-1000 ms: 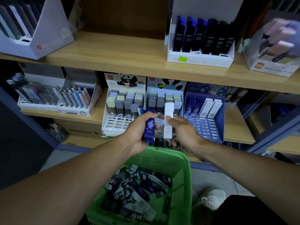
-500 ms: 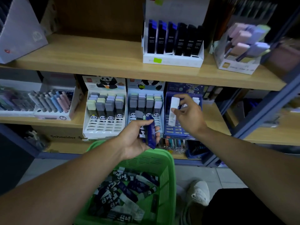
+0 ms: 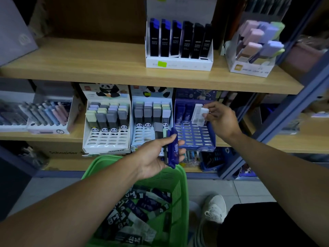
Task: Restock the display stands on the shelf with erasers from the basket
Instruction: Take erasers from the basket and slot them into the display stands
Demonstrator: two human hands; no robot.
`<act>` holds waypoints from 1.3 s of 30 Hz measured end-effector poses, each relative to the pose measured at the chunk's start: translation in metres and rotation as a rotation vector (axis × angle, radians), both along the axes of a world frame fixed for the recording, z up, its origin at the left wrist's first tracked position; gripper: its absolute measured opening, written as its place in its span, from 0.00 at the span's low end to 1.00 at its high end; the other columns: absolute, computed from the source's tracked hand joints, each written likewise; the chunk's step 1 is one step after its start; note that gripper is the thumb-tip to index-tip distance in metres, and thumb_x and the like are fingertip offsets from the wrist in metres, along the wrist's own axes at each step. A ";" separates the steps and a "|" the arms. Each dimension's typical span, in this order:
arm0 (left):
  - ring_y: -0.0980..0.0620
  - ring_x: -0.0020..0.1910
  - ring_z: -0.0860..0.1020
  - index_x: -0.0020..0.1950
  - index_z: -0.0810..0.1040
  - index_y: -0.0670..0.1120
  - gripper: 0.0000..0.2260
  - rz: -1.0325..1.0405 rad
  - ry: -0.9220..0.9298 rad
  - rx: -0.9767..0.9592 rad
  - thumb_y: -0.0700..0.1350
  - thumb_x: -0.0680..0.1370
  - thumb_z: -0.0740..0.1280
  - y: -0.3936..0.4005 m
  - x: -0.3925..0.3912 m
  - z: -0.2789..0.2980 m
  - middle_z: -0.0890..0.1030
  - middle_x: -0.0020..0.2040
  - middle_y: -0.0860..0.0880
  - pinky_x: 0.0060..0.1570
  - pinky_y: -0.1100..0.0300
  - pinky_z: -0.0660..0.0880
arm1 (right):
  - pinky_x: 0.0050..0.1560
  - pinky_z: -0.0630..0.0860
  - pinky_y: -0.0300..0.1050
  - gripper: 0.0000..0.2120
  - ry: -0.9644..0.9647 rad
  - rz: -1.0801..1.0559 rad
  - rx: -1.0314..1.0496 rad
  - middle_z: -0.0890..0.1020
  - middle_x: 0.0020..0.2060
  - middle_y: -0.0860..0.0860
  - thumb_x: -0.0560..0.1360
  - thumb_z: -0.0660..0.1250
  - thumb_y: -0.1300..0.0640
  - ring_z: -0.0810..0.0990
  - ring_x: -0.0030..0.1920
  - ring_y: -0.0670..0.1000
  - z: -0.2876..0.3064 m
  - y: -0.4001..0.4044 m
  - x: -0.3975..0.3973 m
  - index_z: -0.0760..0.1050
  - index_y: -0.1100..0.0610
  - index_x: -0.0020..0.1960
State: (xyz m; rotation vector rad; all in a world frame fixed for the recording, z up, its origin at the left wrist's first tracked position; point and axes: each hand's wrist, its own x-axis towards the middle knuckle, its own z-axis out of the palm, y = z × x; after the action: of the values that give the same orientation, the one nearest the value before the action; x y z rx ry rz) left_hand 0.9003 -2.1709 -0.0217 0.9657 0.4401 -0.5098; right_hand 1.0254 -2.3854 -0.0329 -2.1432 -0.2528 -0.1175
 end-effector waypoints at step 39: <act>0.46 0.46 0.85 0.59 0.78 0.38 0.12 0.032 -0.051 0.057 0.45 0.81 0.67 -0.001 -0.001 0.001 0.86 0.53 0.43 0.43 0.53 0.84 | 0.61 0.78 0.45 0.09 -0.059 -0.186 -0.315 0.85 0.55 0.53 0.81 0.67 0.58 0.81 0.55 0.51 0.016 0.017 0.007 0.83 0.58 0.58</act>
State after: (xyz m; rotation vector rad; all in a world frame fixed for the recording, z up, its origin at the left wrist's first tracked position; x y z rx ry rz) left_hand 0.8993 -2.1723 -0.0202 1.0232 0.4257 -0.4452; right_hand 1.0325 -2.3685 -0.0174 -2.4772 -0.1096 -0.2632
